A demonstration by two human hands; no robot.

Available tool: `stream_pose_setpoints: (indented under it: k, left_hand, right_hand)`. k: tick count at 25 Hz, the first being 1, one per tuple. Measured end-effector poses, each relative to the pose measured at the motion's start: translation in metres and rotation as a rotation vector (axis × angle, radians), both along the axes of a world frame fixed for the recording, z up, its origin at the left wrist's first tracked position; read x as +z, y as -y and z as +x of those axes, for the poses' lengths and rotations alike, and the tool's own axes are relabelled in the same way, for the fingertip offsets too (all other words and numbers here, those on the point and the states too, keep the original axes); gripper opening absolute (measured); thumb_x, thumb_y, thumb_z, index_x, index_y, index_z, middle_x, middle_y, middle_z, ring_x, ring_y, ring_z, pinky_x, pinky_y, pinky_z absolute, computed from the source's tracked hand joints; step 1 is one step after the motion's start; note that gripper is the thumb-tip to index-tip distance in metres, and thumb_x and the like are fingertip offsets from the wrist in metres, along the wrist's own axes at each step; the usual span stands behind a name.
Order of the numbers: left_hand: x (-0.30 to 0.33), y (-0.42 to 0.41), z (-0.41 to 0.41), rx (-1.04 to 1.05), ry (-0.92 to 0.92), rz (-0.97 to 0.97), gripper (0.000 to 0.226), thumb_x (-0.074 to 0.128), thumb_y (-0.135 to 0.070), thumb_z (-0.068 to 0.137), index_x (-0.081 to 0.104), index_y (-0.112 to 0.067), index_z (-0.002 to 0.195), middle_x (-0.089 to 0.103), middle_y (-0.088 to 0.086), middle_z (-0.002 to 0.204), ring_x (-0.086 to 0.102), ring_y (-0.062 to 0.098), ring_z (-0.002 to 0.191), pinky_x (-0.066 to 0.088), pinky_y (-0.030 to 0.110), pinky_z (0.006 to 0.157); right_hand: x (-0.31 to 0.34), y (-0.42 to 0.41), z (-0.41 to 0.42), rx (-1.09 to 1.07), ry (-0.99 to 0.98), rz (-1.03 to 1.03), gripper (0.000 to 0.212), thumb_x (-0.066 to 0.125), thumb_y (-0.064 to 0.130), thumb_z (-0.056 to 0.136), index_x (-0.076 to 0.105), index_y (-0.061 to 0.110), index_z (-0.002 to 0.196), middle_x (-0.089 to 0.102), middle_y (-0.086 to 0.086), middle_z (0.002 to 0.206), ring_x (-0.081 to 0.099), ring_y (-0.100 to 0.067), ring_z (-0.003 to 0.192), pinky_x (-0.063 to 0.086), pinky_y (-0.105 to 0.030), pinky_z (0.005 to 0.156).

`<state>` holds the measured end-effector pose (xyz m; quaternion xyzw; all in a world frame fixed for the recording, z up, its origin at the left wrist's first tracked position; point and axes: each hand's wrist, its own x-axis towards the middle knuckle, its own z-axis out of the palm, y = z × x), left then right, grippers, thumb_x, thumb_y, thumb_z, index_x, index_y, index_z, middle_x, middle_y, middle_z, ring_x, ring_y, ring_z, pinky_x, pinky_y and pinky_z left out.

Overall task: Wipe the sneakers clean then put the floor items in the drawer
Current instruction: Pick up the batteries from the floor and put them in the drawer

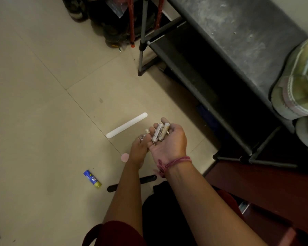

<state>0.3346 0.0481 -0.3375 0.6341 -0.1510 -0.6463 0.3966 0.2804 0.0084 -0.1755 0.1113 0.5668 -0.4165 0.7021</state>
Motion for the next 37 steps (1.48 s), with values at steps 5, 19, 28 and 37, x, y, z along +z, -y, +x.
stream_pose_setpoints:
  k: [5, 19, 28, 37]
  left_hand:
    - [0.06, -0.005, -0.018, 0.084, -0.078, 0.049, 0.019, 0.04, -0.017, 0.102, 0.057, -0.02, 0.093, 0.058, 0.005, 0.102, 0.056, 0.009, 0.076, 0.049, 0.024, 0.064]
    - [0.268, -0.036, -0.077, 0.087, -0.405, -0.086, 0.018, 0.051, -0.015, 0.098, 0.058, -0.004, 0.11, 0.073, 0.009, 0.08, 0.072, 0.015, 0.078, 0.06, 0.029, 0.073]
    - [0.361, -0.095, -0.172, -0.141, -0.505, -0.006, 0.023, 0.053, -0.025, 0.096, 0.059, -0.008, 0.11, 0.067, 0.02, 0.11, 0.07, 0.025, 0.091, 0.056, 0.037, 0.083]
    - [0.341, -0.168, -0.265, -0.309, -0.601, 0.184, 0.023, 0.055, -0.024, 0.094, 0.06, -0.008, 0.109, 0.064, 0.021, 0.116, 0.065, 0.028, 0.103, 0.054, 0.039, 0.089]
  right_hand:
    - [0.033, 0.004, -0.012, 0.098, 0.036, -0.124, 0.018, 0.044, 0.018, 0.094, 0.057, 0.011, 0.103, 0.061, -0.009, 0.083, 0.057, -0.018, 0.068, 0.047, -0.029, 0.07]
    - [0.177, -0.089, -0.159, 0.079, 0.095, -0.383, 0.027, 0.04, 0.012, 0.1, 0.054, 0.017, 0.122, 0.064, -0.013, 0.102, 0.067, -0.026, 0.091, 0.056, -0.035, 0.081]
    - [0.245, -0.177, -0.259, -0.005, -0.054, -0.45, 0.027, 0.049, 0.002, 0.094, 0.052, 0.007, 0.12, 0.066, -0.016, 0.09, 0.071, -0.031, 0.081, 0.058, -0.04, 0.078]
    - [0.217, -0.266, -0.341, -0.079, -0.143, -0.326, 0.026, 0.051, 0.001, 0.094, 0.052, 0.008, 0.119, 0.069, -0.016, 0.095, 0.068, -0.032, 0.092, 0.058, -0.041, 0.079]
